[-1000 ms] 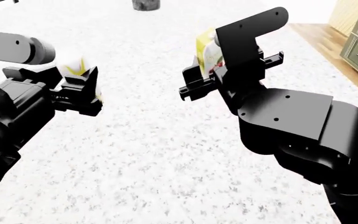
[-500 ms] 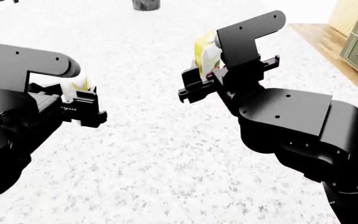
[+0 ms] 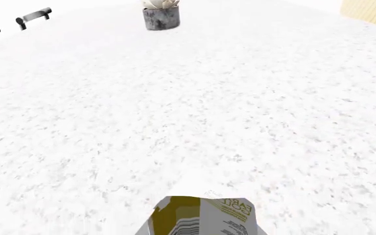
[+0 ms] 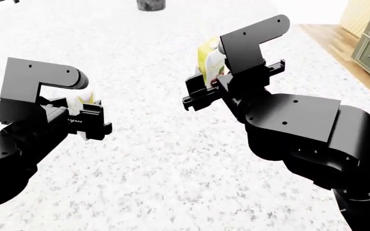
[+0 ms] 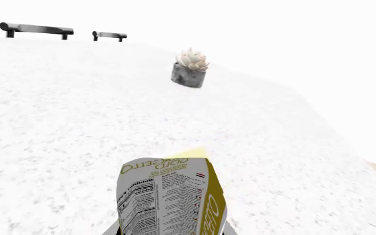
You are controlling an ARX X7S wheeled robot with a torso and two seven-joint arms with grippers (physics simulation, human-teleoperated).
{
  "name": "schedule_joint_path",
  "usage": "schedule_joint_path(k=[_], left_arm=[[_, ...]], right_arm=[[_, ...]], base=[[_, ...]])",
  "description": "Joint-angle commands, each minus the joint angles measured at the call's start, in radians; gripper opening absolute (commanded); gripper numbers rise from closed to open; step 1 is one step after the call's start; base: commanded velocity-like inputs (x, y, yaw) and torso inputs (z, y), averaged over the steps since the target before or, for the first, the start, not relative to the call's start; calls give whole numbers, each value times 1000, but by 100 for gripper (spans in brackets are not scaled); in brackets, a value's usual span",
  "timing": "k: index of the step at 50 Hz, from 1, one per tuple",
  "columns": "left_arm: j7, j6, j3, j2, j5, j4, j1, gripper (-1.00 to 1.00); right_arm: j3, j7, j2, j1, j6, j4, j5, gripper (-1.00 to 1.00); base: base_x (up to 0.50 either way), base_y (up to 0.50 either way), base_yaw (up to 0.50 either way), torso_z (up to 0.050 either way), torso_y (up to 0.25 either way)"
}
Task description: Move the drinks to the dining counter.
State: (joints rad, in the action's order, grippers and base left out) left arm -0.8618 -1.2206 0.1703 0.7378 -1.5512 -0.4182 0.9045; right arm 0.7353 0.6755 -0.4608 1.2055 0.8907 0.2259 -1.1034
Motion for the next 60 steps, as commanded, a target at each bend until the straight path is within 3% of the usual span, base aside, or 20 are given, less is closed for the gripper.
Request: schedule_joint_path(k=[1,31,32,60], left_arm=[[-6,16,-12,4,-11,16,-8,-100],[23,47,-5,16,17,21,-58,-100],[10,46,-8,19,13,20,-52,100],[1,72,-29,43,-13,-15,-75,100]], right_arm=[[2,-12,0,4,3,5,18,-100],[13,-16,-5,2,0,13,21,-100],[13,-15,-5,3,1,14,20,-100],[10,-22,-6,-2,-6,7,9,-100]], base=[[0,0,0,0,0],[0,0,0,0,1],[0,0,0,0,0],[0,0,0,0,0]])
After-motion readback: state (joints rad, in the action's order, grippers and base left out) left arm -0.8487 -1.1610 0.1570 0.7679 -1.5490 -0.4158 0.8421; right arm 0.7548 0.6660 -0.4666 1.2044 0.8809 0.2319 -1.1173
